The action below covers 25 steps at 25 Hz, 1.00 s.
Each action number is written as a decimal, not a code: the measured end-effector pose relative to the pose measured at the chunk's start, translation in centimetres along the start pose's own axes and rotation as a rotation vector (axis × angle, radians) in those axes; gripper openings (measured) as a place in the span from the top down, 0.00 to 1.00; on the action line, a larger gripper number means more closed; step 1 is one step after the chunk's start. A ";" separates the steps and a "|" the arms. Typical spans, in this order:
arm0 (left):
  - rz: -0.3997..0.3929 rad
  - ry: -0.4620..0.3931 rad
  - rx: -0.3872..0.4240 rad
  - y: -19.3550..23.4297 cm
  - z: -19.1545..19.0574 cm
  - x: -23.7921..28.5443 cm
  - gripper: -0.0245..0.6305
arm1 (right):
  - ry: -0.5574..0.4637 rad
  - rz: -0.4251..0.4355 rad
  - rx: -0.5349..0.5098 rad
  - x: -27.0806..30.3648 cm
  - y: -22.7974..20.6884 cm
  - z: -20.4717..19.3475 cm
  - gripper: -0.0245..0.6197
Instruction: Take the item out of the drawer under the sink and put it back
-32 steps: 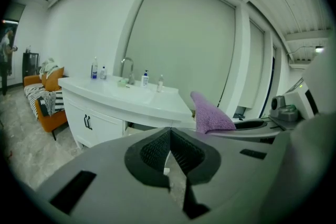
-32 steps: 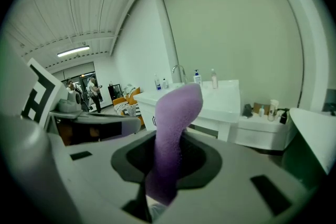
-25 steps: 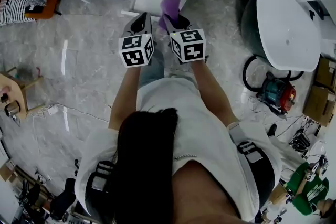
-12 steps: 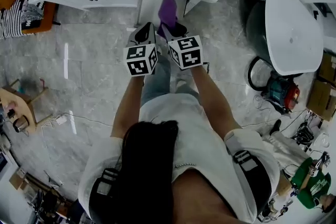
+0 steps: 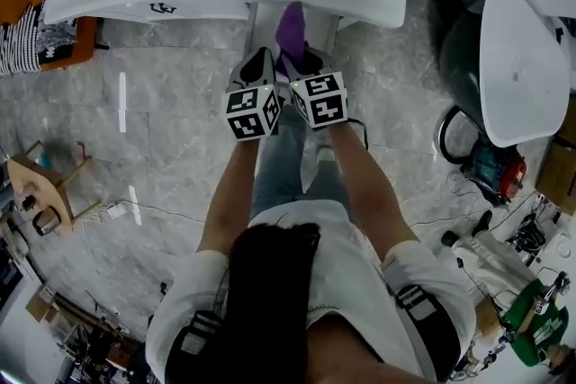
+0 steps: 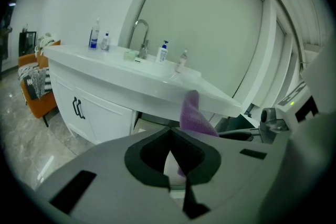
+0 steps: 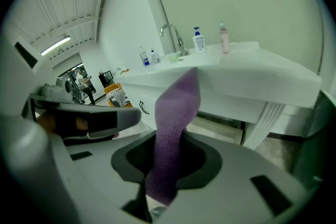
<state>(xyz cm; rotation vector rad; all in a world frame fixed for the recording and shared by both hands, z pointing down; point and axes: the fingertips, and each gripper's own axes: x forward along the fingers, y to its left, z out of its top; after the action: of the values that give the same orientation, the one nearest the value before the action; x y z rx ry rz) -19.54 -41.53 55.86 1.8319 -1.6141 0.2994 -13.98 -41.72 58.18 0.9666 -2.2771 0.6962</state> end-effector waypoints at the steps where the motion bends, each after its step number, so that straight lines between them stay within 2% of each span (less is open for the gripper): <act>1: 0.005 0.005 -0.002 0.3 -0.5 0.5 0.96 | 0.017 -0.002 0.004 0.6 -0.4 -0.7 0.80; 7: 0.007 0.049 -0.070 1.4 -3.1 3.5 0.96 | 0.055 -0.019 0.050 4.0 -2.9 -3.3 0.80; 17: -0.002 0.094 0.022 2.7 -5.1 10.1 0.96 | 0.062 -0.027 0.077 9.0 -7.1 -5.4 0.80; 25: 0.009 0.153 0.029 5.5 -7.0 12.6 0.96 | 0.097 0.015 0.138 12.5 -7.8 -7.3 0.80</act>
<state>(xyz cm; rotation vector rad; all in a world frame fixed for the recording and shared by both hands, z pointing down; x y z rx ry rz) -20.30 -47.33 70.16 1.7785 -1.5203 0.4577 -13.11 -47.56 73.53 0.9579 -2.1768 0.8970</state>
